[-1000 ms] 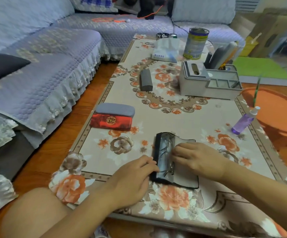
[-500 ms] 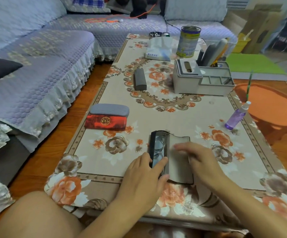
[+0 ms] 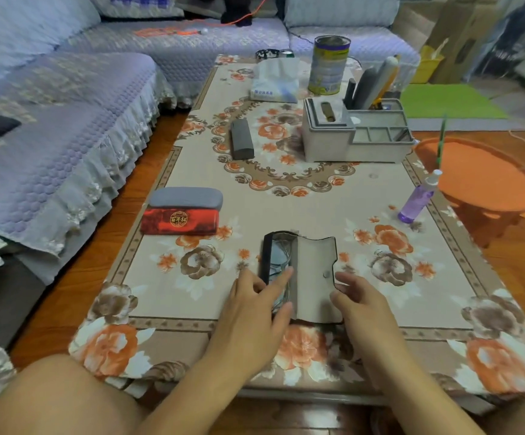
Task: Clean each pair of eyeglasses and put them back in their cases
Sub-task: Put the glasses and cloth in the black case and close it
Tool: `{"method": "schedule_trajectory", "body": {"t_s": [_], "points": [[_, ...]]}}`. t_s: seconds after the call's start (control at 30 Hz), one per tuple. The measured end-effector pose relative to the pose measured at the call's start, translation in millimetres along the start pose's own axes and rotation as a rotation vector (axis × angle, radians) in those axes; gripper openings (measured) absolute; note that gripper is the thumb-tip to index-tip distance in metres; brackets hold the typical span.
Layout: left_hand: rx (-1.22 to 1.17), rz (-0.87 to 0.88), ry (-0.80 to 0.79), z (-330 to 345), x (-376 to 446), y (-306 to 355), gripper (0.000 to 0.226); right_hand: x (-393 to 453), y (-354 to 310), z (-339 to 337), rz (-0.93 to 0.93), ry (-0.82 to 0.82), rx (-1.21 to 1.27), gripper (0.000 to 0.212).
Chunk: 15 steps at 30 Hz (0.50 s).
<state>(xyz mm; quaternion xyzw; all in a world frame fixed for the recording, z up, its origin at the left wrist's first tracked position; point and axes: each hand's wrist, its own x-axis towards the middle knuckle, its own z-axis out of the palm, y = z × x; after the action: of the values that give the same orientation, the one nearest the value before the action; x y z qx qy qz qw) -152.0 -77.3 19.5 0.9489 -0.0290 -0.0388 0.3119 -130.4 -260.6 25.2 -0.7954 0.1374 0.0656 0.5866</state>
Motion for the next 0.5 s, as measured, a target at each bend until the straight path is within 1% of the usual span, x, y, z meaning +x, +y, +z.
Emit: {"method": "schedule_trajectory", "body": {"t_s": [0.07,0.13,0.17,0.23,0.27,0.3,0.33,0.4,0.5], "points": [[-0.189,-0.047,-0.019,-4.2,-3.4,-1.6,0.062,-3.0,-8.4,3.1,-0.080,0.030,0.003,0.027],[-0.481,-0.155,0.013,-4.9,-5.2,-4.8,0.059,-7.5,-17.7,13.5,-0.216,-0.002,-0.033,0.023],[-0.617,-0.217,0.036,-3.8,-5.0,-5.6,0.058,-8.9,-19.1,20.6,-0.288,-0.032,-0.115,0.022],[-0.861,-0.321,0.087,0.6,-3.8,-5.4,0.059,-9.8,-12.4,34.5,-0.447,-0.077,-0.428,0.019],[-0.943,-0.357,0.116,2.3,-3.7,-4.7,0.060,-9.5,-6.2,40.6,-0.534,-0.071,-0.580,0.016],[-0.982,-0.382,0.146,3.5,-3.8,-5.7,0.061,-9.0,-0.1,45.6,-0.604,-0.055,-0.689,0.013],[-0.969,-0.392,0.179,3.5,-3.6,-7.8,0.062,-10.1,3.0,49.5,-0.646,-0.049,-0.760,0.010],[-0.838,-0.369,0.238,-1.6,-1.3,-16.5,0.061,-12.7,4.1,56.0,-0.670,-0.028,-0.864,0.012],[-0.657,-0.301,0.250,-14.2,9.0,-31.3,0.054,-10.5,1.6,65.2,-0.649,0.021,-0.956,0.022]]}}
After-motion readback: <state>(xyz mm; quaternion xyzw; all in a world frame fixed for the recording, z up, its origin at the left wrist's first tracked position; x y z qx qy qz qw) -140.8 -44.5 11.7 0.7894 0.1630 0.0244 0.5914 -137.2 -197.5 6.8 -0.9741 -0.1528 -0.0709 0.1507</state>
